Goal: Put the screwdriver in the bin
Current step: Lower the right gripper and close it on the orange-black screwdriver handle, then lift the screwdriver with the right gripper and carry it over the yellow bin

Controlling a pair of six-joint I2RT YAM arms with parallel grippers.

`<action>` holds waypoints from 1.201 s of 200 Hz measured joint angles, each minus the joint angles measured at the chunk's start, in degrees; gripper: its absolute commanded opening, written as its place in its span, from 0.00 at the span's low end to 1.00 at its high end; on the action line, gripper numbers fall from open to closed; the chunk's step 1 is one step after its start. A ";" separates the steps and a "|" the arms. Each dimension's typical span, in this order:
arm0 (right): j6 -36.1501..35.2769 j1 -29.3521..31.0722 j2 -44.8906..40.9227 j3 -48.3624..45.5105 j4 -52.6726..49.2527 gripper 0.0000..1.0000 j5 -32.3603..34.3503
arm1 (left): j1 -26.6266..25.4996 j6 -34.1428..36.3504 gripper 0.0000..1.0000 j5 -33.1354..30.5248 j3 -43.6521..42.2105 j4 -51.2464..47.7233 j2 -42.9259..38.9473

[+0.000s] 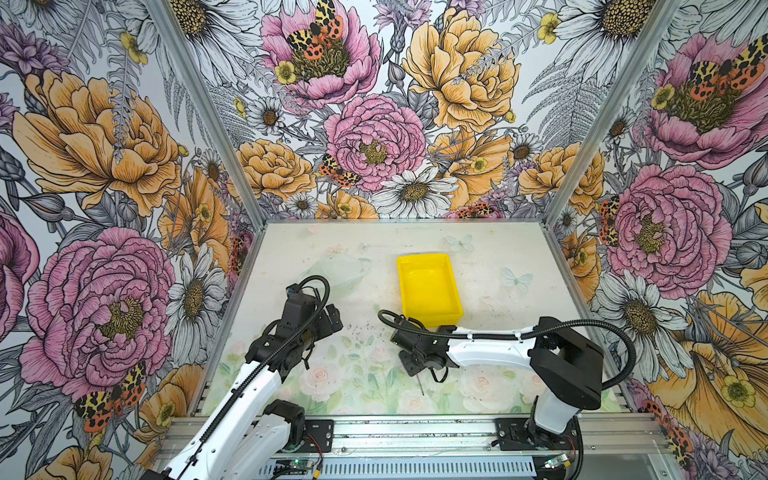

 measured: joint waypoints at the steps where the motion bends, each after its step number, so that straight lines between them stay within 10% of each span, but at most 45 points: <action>1: -0.09 0.02 0.00 0.00 0.02 0.33 0.02 | 0.00 0.00 0.99 0.04 0.00 0.00 -0.02; 94: 2.25 1.16 -0.87 -1.01 0.94 0.00 1.79 | -1.18 -0.02 0.99 0.57 -1.01 0.00 -3.69; 240: -3.85 -4.70 -14.40 9.07 -4.00 0.00 8.87 | -3.67 1.95 0.99 3.91 -1.33 1.14 -8.09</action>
